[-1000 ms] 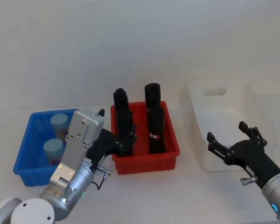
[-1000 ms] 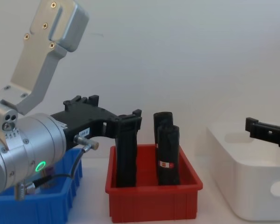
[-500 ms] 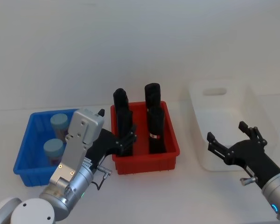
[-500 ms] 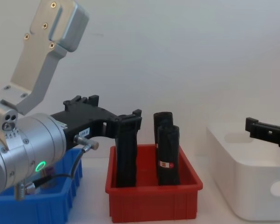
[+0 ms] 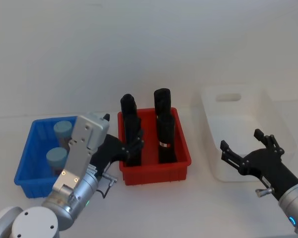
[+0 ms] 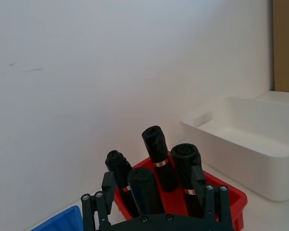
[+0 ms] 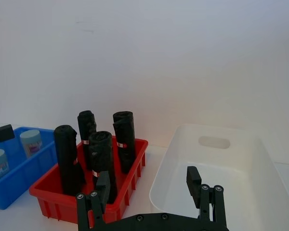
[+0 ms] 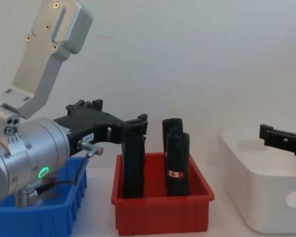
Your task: Pick the cotton swabs from the blue box and place them into the white box.
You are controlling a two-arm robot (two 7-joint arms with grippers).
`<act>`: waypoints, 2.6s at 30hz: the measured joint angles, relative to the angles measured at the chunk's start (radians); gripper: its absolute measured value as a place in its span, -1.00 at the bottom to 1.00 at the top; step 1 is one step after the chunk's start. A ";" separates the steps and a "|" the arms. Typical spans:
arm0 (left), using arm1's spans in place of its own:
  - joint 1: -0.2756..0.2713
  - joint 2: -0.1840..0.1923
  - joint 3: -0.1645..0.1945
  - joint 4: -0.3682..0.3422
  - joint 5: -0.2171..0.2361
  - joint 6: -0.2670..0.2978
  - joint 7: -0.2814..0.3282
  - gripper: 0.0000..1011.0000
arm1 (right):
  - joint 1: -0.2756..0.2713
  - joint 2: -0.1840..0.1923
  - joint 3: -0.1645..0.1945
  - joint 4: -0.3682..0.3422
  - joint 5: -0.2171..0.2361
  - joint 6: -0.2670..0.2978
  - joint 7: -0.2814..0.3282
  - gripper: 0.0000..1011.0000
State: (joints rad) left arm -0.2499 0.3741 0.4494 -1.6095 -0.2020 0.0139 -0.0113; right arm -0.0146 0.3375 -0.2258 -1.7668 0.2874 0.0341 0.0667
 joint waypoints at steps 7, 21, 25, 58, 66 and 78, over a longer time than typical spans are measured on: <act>-0.023 -0.007 -0.017 0.035 -0.010 0.005 0.000 0.99 | 0.000 0.000 0.000 0.000 0.000 0.000 0.000 0.98; -0.055 0.016 -0.083 0.120 -0.063 0.066 0.033 0.99 | 0.000 0.000 0.000 0.000 0.000 0.000 0.000 0.98; -0.063 0.028 -0.107 0.154 -0.084 0.090 0.038 0.99 | 0.000 0.000 0.000 0.000 0.000 0.000 0.000 0.98; -0.170 0.031 -0.168 0.444 -0.122 0.151 -0.134 0.99 | 0.000 0.000 0.000 0.000 0.000 0.000 0.000 0.98; -0.190 0.024 -0.169 0.488 -0.114 0.154 -0.161 0.87 | 0.000 0.000 0.000 0.000 0.000 0.000 0.000 0.98; -0.201 0.022 -0.174 0.508 -0.112 0.160 -0.186 0.32 | 0.000 0.000 0.000 0.000 0.000 0.000 0.000 0.98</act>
State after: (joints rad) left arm -0.4505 0.3957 0.2753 -1.1020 -0.3135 0.1739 -0.1968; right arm -0.0147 0.3375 -0.2258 -1.7668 0.2874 0.0340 0.0667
